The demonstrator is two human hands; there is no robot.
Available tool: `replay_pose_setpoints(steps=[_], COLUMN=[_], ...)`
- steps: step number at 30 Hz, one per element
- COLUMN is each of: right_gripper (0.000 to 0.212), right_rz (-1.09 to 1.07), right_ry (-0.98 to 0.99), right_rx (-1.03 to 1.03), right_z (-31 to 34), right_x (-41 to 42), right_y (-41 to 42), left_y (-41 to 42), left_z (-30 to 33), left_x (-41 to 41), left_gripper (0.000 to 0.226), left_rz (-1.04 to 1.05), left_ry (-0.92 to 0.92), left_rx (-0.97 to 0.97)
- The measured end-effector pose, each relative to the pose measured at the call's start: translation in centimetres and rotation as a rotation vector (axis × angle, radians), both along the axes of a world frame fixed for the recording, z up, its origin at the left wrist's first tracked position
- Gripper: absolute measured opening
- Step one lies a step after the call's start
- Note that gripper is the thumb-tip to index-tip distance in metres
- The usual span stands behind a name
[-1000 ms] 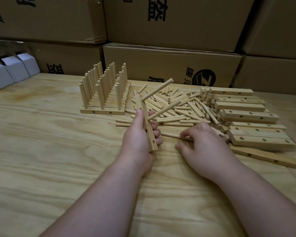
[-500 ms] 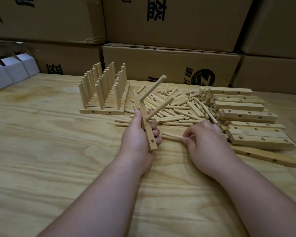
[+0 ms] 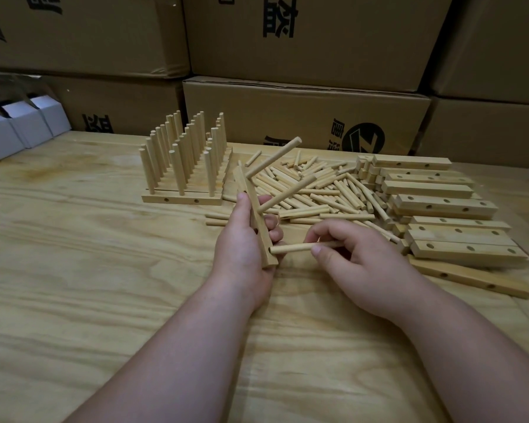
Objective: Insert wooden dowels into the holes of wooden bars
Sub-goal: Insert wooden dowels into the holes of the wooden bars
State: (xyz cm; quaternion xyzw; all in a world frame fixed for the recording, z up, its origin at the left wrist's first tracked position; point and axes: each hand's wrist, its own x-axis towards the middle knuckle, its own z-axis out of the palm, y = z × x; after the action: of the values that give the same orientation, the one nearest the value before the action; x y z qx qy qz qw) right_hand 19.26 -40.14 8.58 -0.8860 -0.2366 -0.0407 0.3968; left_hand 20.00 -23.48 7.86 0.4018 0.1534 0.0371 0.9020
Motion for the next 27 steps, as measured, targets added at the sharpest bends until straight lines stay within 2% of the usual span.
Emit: replay_pose_setpoints(steps=[7, 19, 27], right_gripper=[0.002, 0.01, 0.013], right_rz=[0.016, -0.023, 0.0], right_ry=[-0.138, -0.222, -0.057], right_rx=[-0.054, -0.188, -0.124], right_z=[0.7, 1.1, 0.9], right_x=[-0.2, -1.1, -0.7], right_y=[0.5, 2.1, 0.9], left_y=[-0.1, -0.5, -0.7], left_z=[-0.1, 0.3, 0.2], left_x=[-0.1, -0.5, -0.4], left_gripper=[0.036, 0.038, 0.035], left_rz=[-0.027, 0.049, -0.047], left_ry=[-0.051, -0.037, -0.065], left_rx=[0.086, 0.214, 0.143])
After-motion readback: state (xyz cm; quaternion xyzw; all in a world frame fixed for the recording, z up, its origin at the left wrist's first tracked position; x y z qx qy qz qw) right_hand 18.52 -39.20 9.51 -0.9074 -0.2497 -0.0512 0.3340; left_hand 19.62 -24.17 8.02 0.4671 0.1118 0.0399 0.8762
